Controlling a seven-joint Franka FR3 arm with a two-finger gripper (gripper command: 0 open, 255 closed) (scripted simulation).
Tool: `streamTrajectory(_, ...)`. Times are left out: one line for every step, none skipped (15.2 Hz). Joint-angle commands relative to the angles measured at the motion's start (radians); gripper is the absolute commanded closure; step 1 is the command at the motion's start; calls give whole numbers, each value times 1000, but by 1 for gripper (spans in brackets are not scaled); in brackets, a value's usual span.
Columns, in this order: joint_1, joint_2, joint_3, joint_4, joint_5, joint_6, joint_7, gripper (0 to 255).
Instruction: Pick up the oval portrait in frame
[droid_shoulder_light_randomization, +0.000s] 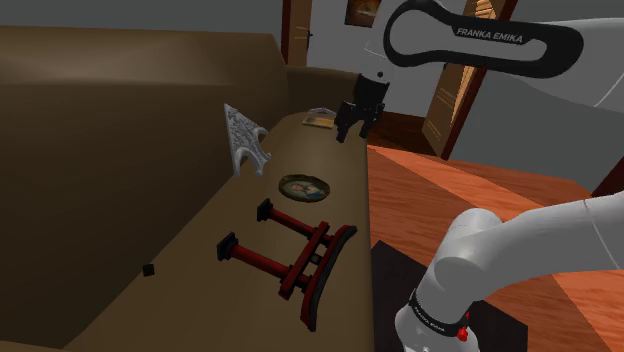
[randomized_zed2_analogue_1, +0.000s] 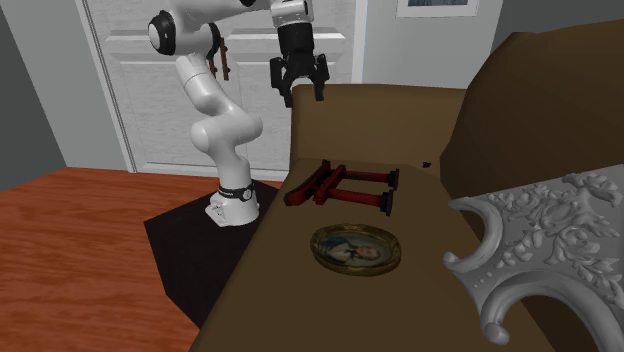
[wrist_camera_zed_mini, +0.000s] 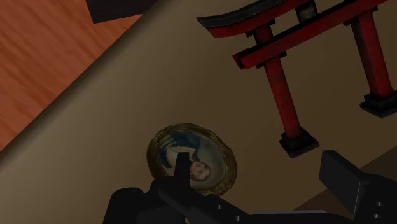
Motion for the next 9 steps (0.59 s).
streamTrajectory(0,0,0,0,0,0,0,0)
streamTrajectory(-5,16,20,-16,-3,38,31,0)
streamTrajectory(-11,35,39,-29,-8,77,63,0)
streamTrajectory(-17,55,59,-41,-13,114,95,0)
streamTrajectory(-23,78,78,-51,-19,151,128,0)
streamTrajectory(-30,102,98,-58,-26,188,161,0)
streamTrajectory(-38,129,117,-64,-35,224,195,0)
streamTrajectory(-46,157,136,-67,-45,258,230,0)
streamTrajectory(-55,187,155,-68,-57,292,265,0)
